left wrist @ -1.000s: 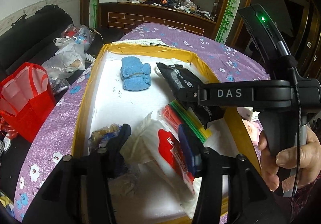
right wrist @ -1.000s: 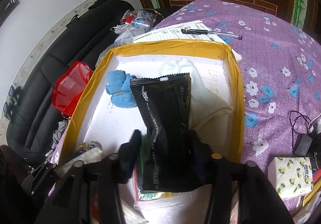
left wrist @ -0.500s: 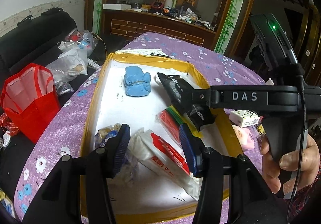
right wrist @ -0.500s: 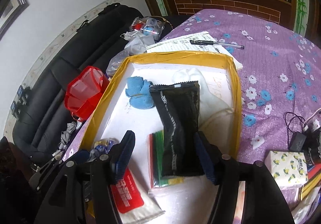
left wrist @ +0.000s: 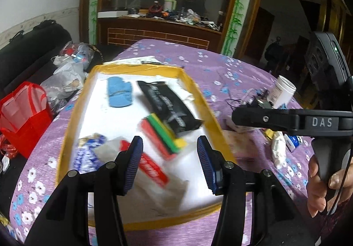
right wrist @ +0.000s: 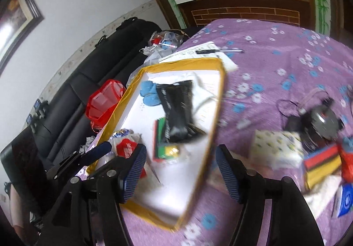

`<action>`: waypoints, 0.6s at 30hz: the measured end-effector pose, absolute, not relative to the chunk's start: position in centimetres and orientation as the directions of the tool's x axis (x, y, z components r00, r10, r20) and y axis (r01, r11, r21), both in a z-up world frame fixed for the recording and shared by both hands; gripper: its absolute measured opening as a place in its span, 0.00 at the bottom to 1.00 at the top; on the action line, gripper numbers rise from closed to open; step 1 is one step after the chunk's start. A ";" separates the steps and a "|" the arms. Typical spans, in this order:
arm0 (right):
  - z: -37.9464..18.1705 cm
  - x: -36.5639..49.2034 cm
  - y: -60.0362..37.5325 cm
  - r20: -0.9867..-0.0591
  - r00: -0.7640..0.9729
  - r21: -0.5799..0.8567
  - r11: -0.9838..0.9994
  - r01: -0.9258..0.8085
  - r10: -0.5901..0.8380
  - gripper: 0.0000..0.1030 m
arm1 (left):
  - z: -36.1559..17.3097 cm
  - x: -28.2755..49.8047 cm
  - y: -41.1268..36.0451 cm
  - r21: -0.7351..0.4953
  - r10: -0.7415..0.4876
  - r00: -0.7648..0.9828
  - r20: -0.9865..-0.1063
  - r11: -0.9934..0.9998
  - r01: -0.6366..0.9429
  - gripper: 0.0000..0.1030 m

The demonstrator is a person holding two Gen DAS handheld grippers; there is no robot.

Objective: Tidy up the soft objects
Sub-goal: 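Move both grippers back to the items on the table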

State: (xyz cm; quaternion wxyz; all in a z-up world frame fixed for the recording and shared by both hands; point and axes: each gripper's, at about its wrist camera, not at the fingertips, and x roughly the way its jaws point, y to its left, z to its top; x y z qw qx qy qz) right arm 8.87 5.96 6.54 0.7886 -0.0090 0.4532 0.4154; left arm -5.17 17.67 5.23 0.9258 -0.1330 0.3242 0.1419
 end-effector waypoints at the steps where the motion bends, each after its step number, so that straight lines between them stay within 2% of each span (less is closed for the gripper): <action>1: 6.4 9.0 4.8 -0.716 0.241 0.380 0.656 -0.652 0.655 0.66 | 5.3 -4.9 17.0 -0.149 0.171 0.750 -0.640 0.929 -0.339 0.48; 10: 5.4 9.1 -3.4 -0.708 0.245 0.423 0.676 -0.604 0.662 0.66 | 6.1 -2.1 11.5 -0.087 0.130 0.746 -0.653 0.966 -0.245 0.48; 14: 4.7 9.8 -8.1 -0.694 0.282 0.433 0.696 -0.573 0.663 0.69 | 6.0 -0.2 9.2 -0.055 0.115 0.739 -0.663 0.978 -0.202 0.48; 15: 4.4 10.3 -9.5 -0.680 0.293 0.449 0.698 -0.557 0.672 0.69 | 6.0 0.7 8.7 -0.051 0.107 0.734 -0.670 0.980 -0.190 0.50; 18: 3.4 12.0 -12.8 -0.637 0.318 0.526 0.698 -0.486 0.702 0.71 | 5.9 3.2 8.1 -0.074 0.086 0.715 -0.694 0.979 -0.190 0.74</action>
